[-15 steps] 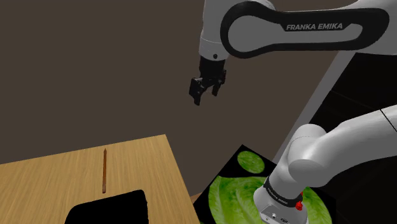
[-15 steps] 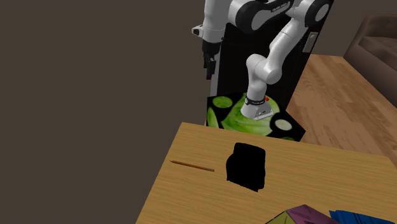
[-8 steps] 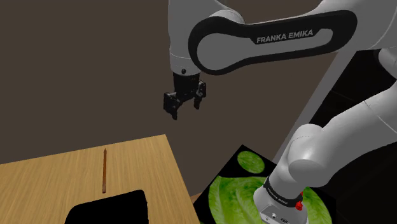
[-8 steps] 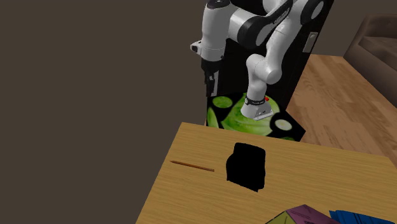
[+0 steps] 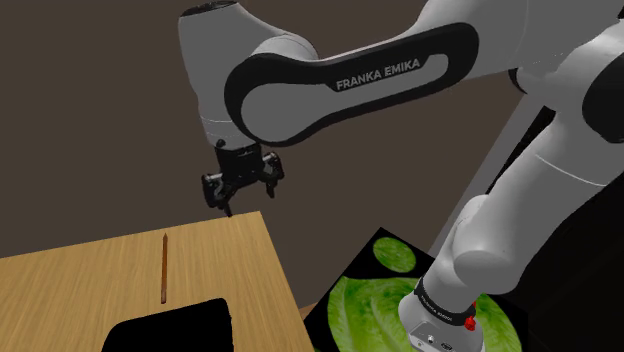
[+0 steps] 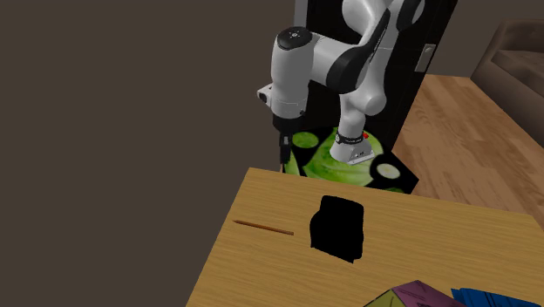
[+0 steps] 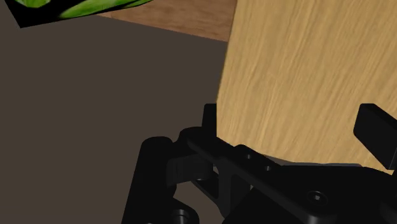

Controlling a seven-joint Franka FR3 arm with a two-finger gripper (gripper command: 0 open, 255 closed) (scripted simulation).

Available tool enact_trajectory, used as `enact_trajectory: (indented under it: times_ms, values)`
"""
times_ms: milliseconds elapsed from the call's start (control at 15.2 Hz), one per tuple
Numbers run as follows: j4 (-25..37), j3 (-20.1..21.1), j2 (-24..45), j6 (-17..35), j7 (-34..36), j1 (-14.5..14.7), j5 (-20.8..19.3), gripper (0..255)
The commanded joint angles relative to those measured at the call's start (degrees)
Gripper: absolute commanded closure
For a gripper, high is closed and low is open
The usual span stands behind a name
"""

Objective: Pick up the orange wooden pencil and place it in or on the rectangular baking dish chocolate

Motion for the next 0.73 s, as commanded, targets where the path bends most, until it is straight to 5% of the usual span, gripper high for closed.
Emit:
enact_trajectory:
  times_ms: [0,660]
  values:
    - [3.9,1.7,5.7,0.0,4.9,0.4,-2.4,0]
    - [29.3,2.1,33.6,-6.5,23.7,11.0,-14.2,0]
